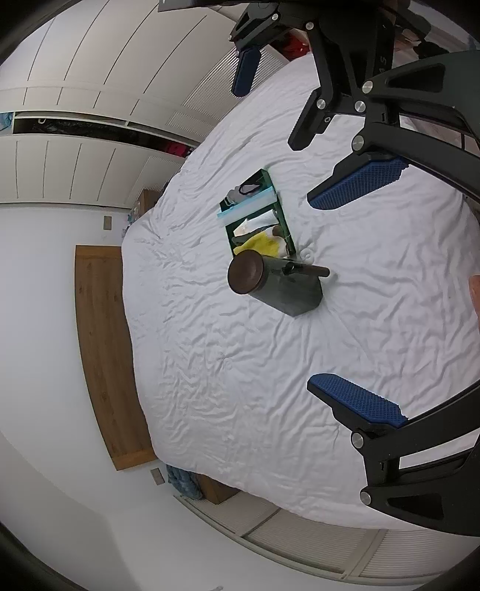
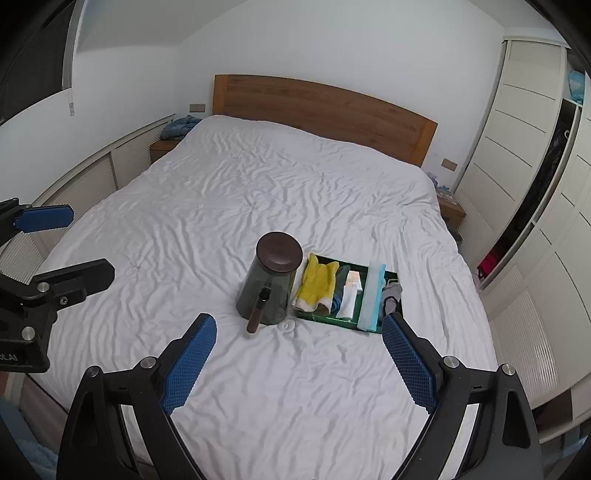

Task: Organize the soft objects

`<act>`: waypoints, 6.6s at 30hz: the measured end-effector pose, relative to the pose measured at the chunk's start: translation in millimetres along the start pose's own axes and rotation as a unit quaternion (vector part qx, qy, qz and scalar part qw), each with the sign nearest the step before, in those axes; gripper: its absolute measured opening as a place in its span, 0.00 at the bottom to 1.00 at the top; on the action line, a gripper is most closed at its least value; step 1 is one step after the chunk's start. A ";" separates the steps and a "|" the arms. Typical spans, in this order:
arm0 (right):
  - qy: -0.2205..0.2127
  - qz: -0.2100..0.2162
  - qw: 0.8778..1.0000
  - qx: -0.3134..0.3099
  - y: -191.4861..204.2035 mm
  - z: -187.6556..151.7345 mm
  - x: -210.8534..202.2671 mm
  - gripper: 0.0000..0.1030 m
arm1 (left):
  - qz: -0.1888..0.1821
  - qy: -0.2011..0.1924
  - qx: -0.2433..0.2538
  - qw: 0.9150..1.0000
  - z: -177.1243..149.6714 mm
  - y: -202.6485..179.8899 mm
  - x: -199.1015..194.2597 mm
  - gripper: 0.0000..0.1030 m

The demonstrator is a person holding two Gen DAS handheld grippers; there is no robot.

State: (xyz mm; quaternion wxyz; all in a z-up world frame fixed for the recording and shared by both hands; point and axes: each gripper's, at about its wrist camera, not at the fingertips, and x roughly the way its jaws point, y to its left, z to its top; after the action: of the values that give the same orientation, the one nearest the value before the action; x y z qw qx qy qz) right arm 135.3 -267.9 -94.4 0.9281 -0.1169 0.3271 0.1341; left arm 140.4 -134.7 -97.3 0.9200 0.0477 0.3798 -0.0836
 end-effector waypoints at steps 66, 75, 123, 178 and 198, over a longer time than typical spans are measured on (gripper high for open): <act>-0.085 0.091 0.992 -0.029 14.0 -5.3 -75.6 1.00 | 0.056 -0.108 -0.082 0.989 13.0 46.5 -53.1 0.84; -0.103 0.079 0.987 -0.094 20.2 -4.3 -95.9 1.00 | 0.061 -0.107 -0.064 0.990 11.6 43.2 -58.6 0.85; -0.034 -0.002 0.993 0.110 -69.3 -27.8 -106.4 1.00 | 0.100 -0.068 -0.054 0.991 -9.7 53.0 -70.2 0.85; 0.000 -0.002 0.989 0.151 -70.9 -21.5 -102.7 1.00 | 0.075 -0.033 -0.052 0.995 -26.3 42.4 -76.7 0.84; -0.001 -0.005 0.989 0.146 -72.9 -24.0 -100.6 1.00 | 0.060 -0.062 -0.036 0.996 -25.7 37.9 -86.2 0.84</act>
State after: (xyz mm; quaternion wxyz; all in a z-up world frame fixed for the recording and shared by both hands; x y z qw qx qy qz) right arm 69.8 -360.9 -39.0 0.9363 0.0186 0.3414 0.0808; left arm 69.7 -83.4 -53.6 0.9462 0.0322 0.3216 -0.0176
